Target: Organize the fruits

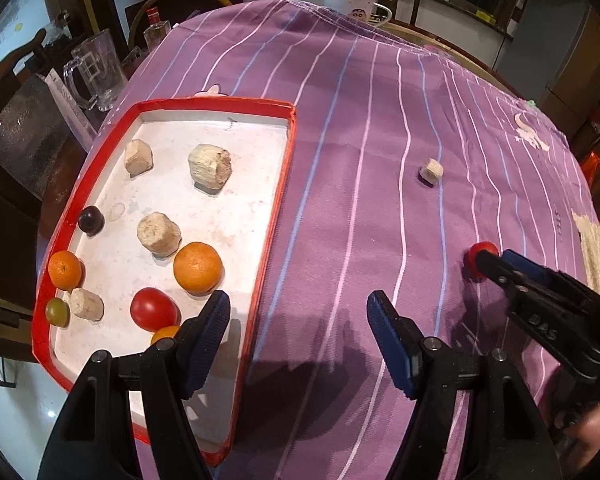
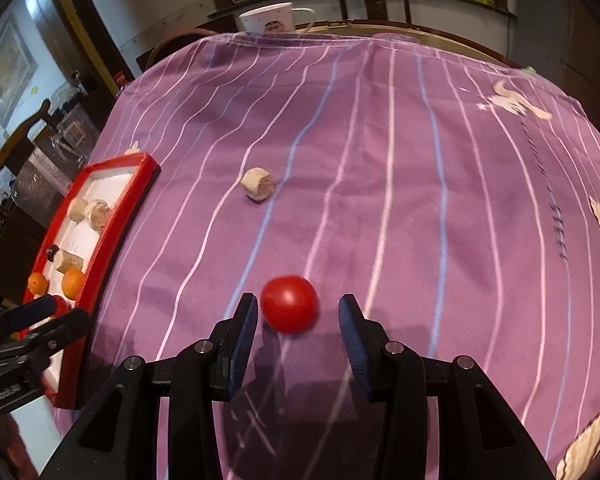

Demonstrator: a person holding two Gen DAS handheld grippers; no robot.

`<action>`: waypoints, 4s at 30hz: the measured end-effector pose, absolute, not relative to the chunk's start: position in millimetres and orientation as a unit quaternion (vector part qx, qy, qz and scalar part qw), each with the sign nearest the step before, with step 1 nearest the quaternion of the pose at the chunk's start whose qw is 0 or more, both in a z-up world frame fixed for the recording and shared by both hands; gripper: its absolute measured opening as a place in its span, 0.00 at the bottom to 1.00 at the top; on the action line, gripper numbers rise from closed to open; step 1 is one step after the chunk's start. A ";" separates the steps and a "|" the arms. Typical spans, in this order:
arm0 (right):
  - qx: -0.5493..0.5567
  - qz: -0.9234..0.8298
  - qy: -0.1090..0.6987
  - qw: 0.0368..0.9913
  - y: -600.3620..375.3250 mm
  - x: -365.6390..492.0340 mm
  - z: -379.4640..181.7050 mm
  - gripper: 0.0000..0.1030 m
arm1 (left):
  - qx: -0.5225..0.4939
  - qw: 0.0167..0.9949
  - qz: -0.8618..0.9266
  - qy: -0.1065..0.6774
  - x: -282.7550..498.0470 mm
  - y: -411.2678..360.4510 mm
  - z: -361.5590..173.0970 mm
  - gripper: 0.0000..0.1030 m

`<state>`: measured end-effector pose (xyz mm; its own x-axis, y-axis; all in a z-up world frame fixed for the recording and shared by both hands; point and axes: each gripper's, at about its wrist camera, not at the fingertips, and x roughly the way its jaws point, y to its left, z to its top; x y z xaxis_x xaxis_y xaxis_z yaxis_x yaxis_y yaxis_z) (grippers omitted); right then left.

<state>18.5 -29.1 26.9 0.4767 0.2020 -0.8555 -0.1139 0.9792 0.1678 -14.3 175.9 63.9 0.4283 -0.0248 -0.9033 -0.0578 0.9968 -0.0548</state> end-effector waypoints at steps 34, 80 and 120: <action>0.072 0.099 0.518 0.847 -63.6 4.7 16.2 0.34 | 0.046 0.842 -0.134 0.520 107.0 63.5 21.6 0.17; -0.038 0.317 0.501 0.804 181.7 -3.2 56.1 0.40 | -0.171 0.847 0.098 0.493 -65.6 342.0 63.1 0.64; 0.010 0.206 0.475 0.856 10.7 -42.5 83.4 0.41 | -0.056 0.869 0.093 0.482 -70.1 172.3 100.9 0.78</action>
<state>-42.5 10.7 83.4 0.4644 0.3622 -0.8082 -0.3426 0.9150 0.2132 -70.1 172.3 100.9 0.5173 0.1077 -0.8490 -0.2153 0.9765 -0.0072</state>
